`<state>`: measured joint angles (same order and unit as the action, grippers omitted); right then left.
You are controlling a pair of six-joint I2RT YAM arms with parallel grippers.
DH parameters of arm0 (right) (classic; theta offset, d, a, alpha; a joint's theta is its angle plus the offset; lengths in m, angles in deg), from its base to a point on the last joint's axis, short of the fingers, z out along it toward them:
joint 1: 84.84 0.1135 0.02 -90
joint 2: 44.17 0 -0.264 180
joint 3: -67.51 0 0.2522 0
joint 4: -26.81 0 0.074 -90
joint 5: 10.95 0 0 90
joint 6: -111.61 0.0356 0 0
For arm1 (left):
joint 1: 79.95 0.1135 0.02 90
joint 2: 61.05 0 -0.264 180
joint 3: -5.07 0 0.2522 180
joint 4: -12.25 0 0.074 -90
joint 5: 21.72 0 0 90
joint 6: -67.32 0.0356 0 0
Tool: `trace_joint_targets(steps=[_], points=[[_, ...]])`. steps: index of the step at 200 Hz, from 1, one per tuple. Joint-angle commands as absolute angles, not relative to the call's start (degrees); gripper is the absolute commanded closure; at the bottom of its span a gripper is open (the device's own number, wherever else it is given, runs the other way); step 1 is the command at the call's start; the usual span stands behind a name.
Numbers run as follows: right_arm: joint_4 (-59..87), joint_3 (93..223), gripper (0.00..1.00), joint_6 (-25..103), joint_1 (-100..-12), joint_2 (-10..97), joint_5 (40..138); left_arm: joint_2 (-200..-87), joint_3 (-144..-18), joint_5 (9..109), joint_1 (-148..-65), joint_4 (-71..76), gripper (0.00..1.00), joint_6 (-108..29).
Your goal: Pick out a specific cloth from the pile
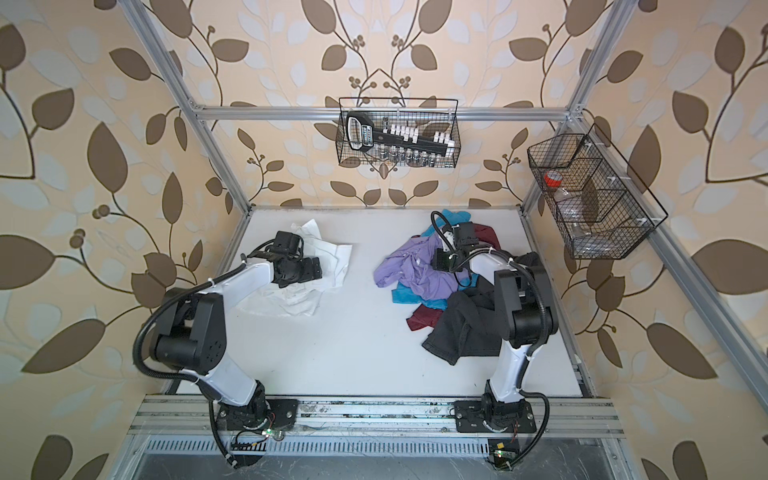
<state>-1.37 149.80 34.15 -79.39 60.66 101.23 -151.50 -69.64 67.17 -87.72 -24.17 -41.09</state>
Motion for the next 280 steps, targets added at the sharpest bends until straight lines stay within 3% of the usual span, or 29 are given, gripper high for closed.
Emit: trace_joint_targets(steps=[1,13,23,33,37,40,68,92,121,150,200,263,280], points=[[0.51,148.95,0.85,33.48,-78.93,51.58,106.15,-139.99,-69.57,65.78,-87.25,-23.56,0.05,-40.02],[0.52,148.51,0.79,33.84,-78.19,46.72,106.04,-134.95,-68.57,64.35,-87.25,-23.66,0.04,-39.42],[0.97,147.46,0.65,34.30,-78.03,42.45,105.79,-130.04,-66.76,63.34,-87.27,-23.03,0.01,-38.80],[1.35,145.69,0.32,34.53,-78.00,37.94,104.96,-124.31,-63.97,62.44,-87.25,-21.53,0.01,-37.74],[1.44,144.88,0.06,34.34,-77.98,36.14,104.47,-121.94,-62.59,62.03,-87.25,-20.97,0.01,-37.17],[1.43,144.24,0.01,34.17,-77.98,34.76,104.17,-120.17,-61.56,61.89,-87.25,-20.41,0.01,-36.66],[3.06,135.08,0.00,32.74,-78.08,23.66,93.85,-104.65,-49.89,62.70,-88.09,-13.35,0.01,-32.76],[9.98,124.23,0.00,32.44,-78.10,17.03,76.56,-96.93,-38.45,67.01,-88.57,-0.71,0.01,-33.02],[24.09,111.40,0.00,23.77,-78.07,12.28,75.78,-96.12,-27.76,71.65,-88.71,14.84,0.03,-30.22],[46.63,98.78,0.01,22.34,-78.39,12.86,68.58,-104.51,-24.56,75.90,-88.83,21.37,0.01,-27.60],[71.22,92.88,0.00,20.61,-79.09,28.26,67.09,-119.95,-17.23,78.74,-88.36,43.57,0.01,-20.68],[87.09,91.15,0.00,23.82,-83.48,42.60,69.94,-140.86,-17.45,75.48,-86.99,61.26,0.01,-18.33],[80.39,93.12,0.01,24.49,-84.09,41.05,71.06,-147.38,-20.08,75.64,-86.85,62.88,0.01,-17.64]])
